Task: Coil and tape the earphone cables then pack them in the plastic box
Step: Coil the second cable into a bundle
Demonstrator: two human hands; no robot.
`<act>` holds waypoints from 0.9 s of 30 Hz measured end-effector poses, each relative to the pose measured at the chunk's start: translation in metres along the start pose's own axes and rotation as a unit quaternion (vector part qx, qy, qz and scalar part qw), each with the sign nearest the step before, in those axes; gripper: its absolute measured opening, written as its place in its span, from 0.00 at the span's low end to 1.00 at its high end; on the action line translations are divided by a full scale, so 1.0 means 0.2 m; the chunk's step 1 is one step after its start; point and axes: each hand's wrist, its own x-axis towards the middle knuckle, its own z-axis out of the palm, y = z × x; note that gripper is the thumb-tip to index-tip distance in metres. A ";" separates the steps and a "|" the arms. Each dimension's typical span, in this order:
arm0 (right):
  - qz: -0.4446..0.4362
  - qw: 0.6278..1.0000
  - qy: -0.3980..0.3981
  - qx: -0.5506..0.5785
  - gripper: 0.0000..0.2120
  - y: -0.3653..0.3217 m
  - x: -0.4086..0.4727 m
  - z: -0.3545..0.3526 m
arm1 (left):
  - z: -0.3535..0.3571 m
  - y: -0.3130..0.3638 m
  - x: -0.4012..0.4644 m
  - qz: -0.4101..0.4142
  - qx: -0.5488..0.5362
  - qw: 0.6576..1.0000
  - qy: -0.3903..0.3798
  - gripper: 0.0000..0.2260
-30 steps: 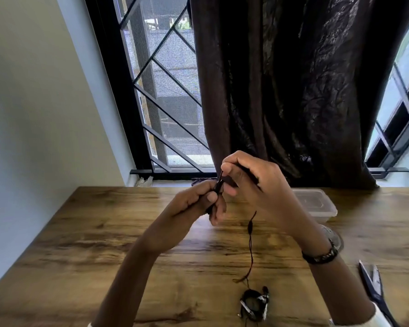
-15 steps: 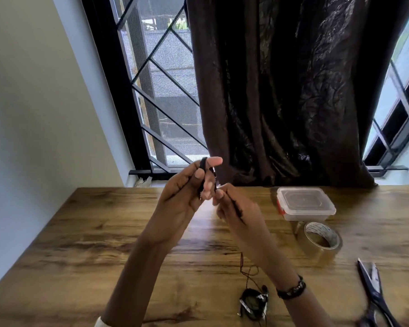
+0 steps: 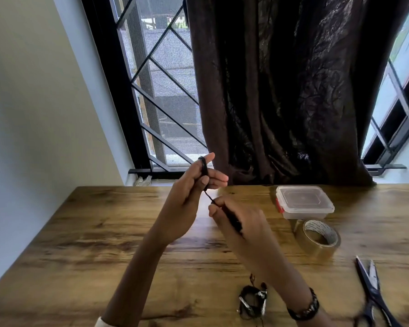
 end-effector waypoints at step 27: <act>-0.048 0.994 0.020 0.098 0.08 -0.02 0.27 -0.19 | -0.03 0.10 -0.07 0.007 -0.141 0.983 -0.118 0.17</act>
